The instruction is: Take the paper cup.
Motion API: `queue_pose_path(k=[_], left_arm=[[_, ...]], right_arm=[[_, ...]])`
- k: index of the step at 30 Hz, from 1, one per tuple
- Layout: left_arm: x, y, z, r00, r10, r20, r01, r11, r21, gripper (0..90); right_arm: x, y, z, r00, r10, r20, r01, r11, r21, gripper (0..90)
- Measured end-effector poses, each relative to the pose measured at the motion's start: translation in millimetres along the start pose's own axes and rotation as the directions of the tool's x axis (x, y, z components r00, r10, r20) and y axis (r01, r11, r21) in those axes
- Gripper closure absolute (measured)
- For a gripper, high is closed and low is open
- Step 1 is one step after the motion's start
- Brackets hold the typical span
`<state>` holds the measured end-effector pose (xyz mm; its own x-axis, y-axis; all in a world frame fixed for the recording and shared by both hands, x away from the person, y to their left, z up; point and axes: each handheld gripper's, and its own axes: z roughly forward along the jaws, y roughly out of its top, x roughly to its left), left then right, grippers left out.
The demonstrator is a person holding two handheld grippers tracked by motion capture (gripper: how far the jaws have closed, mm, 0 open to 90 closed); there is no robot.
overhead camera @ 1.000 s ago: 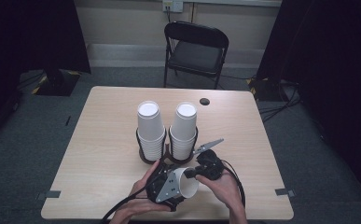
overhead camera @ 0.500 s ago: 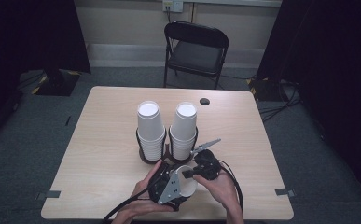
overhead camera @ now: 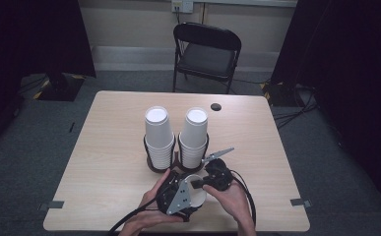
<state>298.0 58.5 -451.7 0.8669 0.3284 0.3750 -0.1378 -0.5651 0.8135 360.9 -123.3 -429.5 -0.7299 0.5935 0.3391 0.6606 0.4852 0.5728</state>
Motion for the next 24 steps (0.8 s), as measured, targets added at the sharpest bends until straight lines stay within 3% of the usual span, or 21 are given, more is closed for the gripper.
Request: queue_pose_path(k=[2,5,7,8,18,20,23,24], left_arm=[[1.1,-0.7,-1.2,0.9999,-0.010,-0.006,0.010,0.9999,-0.003,9.7],[5.7,-3.1,-3.1,0.9976,-0.069,-0.010,0.068,0.9974,-0.023,9.8],[6.4,-3.3,-3.5,0.9966,-0.081,-0.013,0.081,0.9962,-0.034,10.3],[8.1,-3.6,-4.7,0.9936,-0.112,-0.015,0.111,0.9926,-0.050,10.4],[12.3,-7.8,-6.4,0.9855,-0.169,-0.021,0.167,0.9837,-0.067,10.3],[13.7,-9.3,-7.7,0.9808,-0.193,-0.025,0.191,0.9790,-0.071,10.3],[15.8,-10.7,-9.5,0.9797,-0.198,-0.028,0.196,0.9784,-0.065,10.3],[17.2,-13.1,-10.8,0.9745,-0.222,-0.032,0.219,0.9729,-0.074,10.3]], right_arm=[[0.5,-0.2,-0.4,1.0000,0.003,0.004,-0.003,1.000,-0.006,84.4],[2.3,-1.4,-1.5,0.9998,-0.015,0.014,0.015,1.000,-0.020,78.9],[3.2,-1.9,-2.8,0.9996,-0.008,0.026,0.009,0.999,-0.039,76.0],[3.5,-2.3,-3.8,0.9995,-0.009,0.029,0.011,0.999,-0.054,74.6],[1.9,-6.6,-10.1,0.9987,-0.005,0.051,0.013,0.987,-0.161,64.4],[2.6,-7.2,-11.1,0.9973,-0.011,0.072,0.024,0.981,-0.191,59.1],[3.0,-6.8,-13.2,0.9974,-0.009,0.071,0.025,0.974,-0.224,55.9],[3.2,-7.1,-15.2,0.9973,-0.011,0.073,0.030,0.966,-0.259,53.3]])
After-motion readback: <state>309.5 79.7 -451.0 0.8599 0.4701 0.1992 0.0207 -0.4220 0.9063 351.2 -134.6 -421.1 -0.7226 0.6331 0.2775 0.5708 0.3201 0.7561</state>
